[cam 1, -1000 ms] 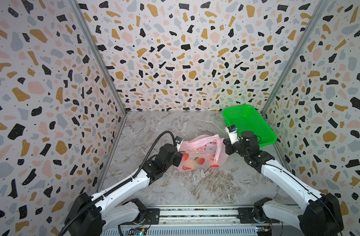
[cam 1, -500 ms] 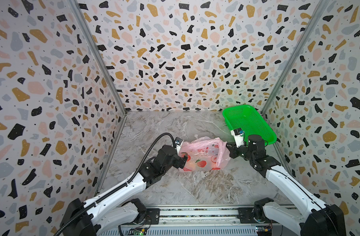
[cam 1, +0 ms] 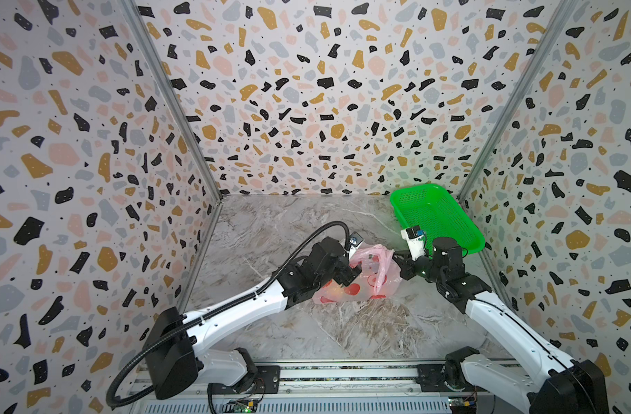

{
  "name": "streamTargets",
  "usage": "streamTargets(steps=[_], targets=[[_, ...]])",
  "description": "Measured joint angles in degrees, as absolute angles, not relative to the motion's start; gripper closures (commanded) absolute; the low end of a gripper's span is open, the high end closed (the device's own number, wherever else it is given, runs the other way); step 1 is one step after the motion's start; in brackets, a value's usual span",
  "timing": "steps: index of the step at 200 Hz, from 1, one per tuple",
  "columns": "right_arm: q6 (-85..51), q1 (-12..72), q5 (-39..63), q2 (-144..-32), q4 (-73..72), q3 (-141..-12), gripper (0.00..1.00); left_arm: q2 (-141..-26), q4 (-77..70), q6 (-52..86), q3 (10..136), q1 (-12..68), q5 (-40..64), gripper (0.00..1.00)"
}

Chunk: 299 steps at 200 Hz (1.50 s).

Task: Untie the knot of the plastic bag and take out the fruit
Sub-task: Untie the plastic bag at the center of the table.

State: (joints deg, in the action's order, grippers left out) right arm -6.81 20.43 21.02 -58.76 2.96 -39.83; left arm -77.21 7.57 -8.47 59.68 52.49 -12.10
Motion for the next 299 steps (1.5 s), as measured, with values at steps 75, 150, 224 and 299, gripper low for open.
streamTargets(steps=[75, 150, 224, 299], targets=[[-6.8, 20.6, 20.4, -58.8, 2.9, -39.9, 1.00, -82.3, 4.7, -9.7, 61.9, 52.7, -14.2, 1.00], [-6.8, 19.8, 17.7, -62.0, -0.7, -42.2, 1.00, -77.0, 0.8, -9.3, 61.9, 45.8, -19.7, 1.00], [-6.9, 19.7, 17.4, -56.4, 1.3, -42.7, 1.00, -62.4, -1.7, -5.1, 52.1, 44.1, -20.1, 1.00], [-9.2, 21.3, 21.4, -45.6, 16.4, -37.7, 0.34, -48.2, -1.7, 6.5, 35.9, 50.8, -13.8, 1.00]])
